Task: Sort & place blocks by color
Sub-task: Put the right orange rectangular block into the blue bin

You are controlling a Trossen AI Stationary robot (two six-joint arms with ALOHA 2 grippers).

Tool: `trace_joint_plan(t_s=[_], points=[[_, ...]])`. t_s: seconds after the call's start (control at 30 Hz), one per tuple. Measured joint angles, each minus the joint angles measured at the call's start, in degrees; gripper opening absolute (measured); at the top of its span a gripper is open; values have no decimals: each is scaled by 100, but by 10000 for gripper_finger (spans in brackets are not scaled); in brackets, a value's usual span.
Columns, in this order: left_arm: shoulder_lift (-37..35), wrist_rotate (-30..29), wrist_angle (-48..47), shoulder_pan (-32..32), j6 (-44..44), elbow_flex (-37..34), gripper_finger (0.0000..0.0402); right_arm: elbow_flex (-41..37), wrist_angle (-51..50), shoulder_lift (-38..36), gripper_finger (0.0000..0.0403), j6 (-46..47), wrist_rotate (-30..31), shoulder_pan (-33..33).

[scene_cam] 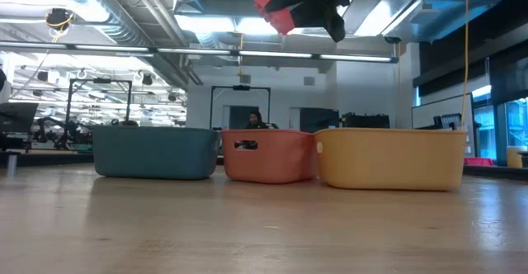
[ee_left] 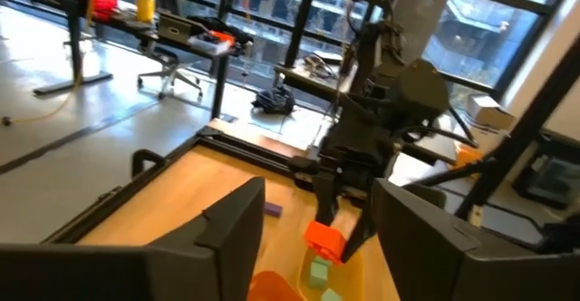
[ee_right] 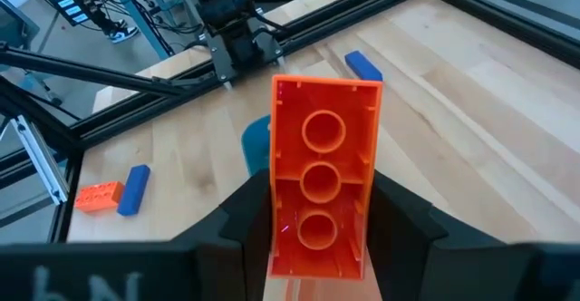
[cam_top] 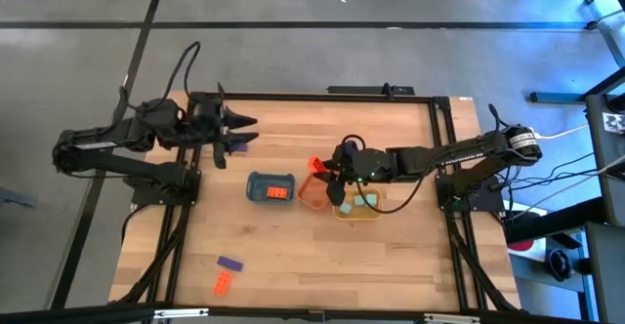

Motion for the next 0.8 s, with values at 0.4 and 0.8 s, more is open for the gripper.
trace_joint_plan(t_s=[0.4, 0.8], points=[[208, 205, 117, -2, -12, 4, 221, 0, 13, 2, 138, -2, -4, 0], [999, 294, 663, -401, 13, 4, 221, 0, 584, 3, 138, -34, -272, 0]])
